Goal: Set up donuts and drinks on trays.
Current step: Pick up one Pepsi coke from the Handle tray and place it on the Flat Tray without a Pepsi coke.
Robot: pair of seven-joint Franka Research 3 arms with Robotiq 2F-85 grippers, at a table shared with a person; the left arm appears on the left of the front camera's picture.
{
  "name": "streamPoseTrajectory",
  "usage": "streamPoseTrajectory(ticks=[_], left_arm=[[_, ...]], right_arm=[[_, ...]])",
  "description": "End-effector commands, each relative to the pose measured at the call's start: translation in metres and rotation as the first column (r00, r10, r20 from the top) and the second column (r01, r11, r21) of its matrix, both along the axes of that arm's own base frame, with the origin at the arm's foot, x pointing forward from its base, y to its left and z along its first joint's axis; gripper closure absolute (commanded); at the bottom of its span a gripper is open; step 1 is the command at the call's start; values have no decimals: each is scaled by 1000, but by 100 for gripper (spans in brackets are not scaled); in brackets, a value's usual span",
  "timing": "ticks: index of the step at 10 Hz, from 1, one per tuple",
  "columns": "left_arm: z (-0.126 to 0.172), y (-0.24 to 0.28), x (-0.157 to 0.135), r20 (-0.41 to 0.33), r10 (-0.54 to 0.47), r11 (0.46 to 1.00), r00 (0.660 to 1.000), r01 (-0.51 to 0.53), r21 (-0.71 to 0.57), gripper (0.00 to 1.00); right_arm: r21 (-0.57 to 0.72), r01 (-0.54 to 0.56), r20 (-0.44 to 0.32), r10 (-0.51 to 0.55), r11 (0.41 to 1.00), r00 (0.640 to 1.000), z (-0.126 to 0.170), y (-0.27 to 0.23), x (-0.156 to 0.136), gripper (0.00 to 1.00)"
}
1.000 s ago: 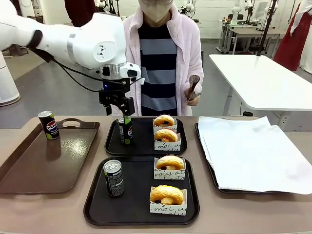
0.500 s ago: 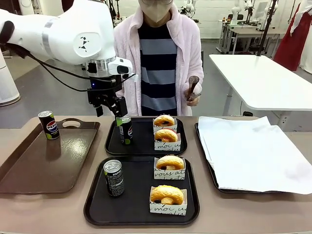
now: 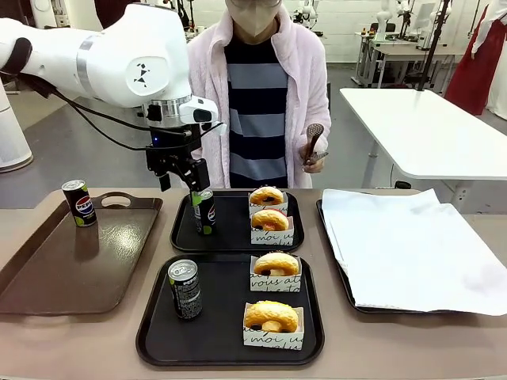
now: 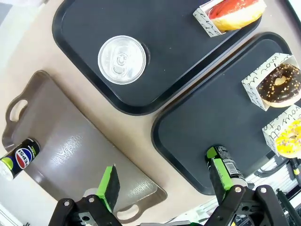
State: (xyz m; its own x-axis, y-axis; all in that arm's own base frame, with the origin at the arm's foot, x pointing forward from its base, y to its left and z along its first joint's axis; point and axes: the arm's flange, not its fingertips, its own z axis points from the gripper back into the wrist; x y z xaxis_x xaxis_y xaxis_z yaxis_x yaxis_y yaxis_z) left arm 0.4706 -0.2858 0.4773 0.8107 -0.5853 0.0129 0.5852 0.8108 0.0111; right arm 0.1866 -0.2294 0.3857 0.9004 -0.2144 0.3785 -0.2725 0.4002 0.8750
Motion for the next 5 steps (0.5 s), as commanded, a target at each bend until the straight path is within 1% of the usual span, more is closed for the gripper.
streamPoseTrajectory(ticks=[1, 2, 3, 4, 5], left_arm=[[3, 0, 2, 8, -1, 1000, 1000, 0, 8, 0], [0, 0, 0, 0, 0, 1000, 1000, 0, 0, 0], [2, 36, 1, -29, 94, 994, 995, -95, -55, 0], [-1, 76, -17, -48, 164, 981, 985, -168, -95, 0], [-3, 113, -36, -49, 258, 959, 965, -262, -111, 0]], right_arm=[[9, -4, 19, 4, 1000, 1000, -1, 2, -1, 0], [9, -4, 19, 4, 1000, 1000, -1, 2, -1, 0], [9, -4, 19, 4, 1000, 1000, -1, 2, -1, 0], [9, -4, 19, 4, 1000, 1000, -1, 2, -1, 0], [9, -4, 19, 4, 1000, 1000, -1, 2, -1, 0]])
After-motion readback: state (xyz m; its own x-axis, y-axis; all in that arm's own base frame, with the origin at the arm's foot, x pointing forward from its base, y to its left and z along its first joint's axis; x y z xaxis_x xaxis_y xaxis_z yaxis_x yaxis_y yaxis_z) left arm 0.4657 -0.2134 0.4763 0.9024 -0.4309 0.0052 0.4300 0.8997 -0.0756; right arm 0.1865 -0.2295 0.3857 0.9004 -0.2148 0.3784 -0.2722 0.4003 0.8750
